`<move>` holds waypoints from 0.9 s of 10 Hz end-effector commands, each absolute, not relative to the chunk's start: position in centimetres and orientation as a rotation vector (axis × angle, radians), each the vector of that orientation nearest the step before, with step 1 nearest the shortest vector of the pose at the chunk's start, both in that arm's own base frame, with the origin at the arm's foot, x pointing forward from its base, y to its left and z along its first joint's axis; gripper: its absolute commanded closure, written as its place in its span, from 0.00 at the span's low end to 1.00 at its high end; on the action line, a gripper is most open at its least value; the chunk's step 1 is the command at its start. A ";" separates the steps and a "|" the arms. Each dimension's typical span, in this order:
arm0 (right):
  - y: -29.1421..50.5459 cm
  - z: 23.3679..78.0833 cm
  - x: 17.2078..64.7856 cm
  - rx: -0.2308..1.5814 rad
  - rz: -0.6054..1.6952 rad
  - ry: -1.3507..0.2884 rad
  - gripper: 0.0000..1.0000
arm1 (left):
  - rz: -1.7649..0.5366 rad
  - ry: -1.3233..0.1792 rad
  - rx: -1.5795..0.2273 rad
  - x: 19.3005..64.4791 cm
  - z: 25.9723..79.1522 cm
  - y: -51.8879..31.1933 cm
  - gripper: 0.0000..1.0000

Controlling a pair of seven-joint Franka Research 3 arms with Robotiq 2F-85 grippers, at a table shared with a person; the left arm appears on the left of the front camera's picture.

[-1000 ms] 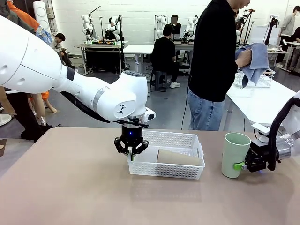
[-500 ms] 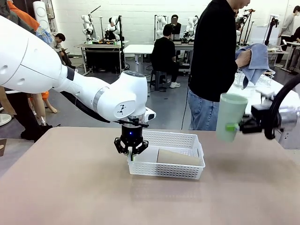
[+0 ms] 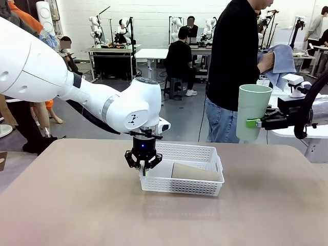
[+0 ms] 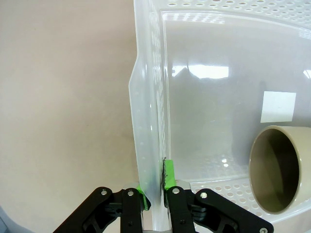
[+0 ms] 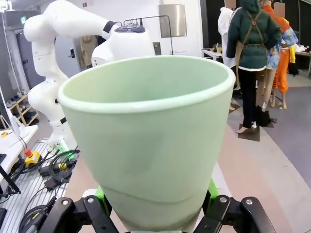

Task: Clean and organize the cups into the basket.
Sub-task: Pick up the Reusable plastic cup from the right side of the table and stack it inside the Organizing basket in the center of the table.

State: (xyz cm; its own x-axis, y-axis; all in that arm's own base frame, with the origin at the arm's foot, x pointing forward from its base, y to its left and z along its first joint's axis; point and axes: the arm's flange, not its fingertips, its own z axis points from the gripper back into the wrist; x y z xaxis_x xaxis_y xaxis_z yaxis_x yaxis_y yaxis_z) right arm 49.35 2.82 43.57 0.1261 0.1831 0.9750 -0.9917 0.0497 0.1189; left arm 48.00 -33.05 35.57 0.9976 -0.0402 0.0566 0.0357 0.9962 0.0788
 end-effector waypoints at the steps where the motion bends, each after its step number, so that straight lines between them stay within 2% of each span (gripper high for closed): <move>1: 2.7 43.4 49.8 1.128 1.198 -1.014 1.00 | -0.039 -0.058 0.079 48.0 35.5 -33.1 1.00; 2: 2.7 43.4 49.8 1.128 1.198 -1.014 1.00 | -0.039 -0.058 0.079 48.0 35.5 -33.1 1.00; 3: 2.9 43.2 49.4 1.111 1.177 -1.000 0.18 | -0.039 -0.058 0.079 48.0 35.5 -33.1 1.00; 4: 6.6 44.6 49.3 0.958 1.270 -0.858 0.18 | -0.039 -0.058 0.079 48.0 35.5 -33.1 1.00; 5: 9.6 44.8 49.8 0.885 1.323 -0.774 0.18 | -0.039 -0.058 0.079 48.0 35.5 -33.1 1.00; 9: 18.2 41.8 51.7 0.756 1.449 -0.557 0.18 | -0.039 -0.058 0.079 48.0 35.5 -33.1 1.00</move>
State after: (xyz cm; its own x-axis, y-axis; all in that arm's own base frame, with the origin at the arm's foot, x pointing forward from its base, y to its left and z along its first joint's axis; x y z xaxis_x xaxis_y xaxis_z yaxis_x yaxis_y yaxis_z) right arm 50.01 17.77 42.53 0.0531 0.6203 0.7826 -0.9948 -0.0352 0.0954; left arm 47.99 -33.06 35.56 0.9976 -0.0405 0.0565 0.0360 0.9962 0.0789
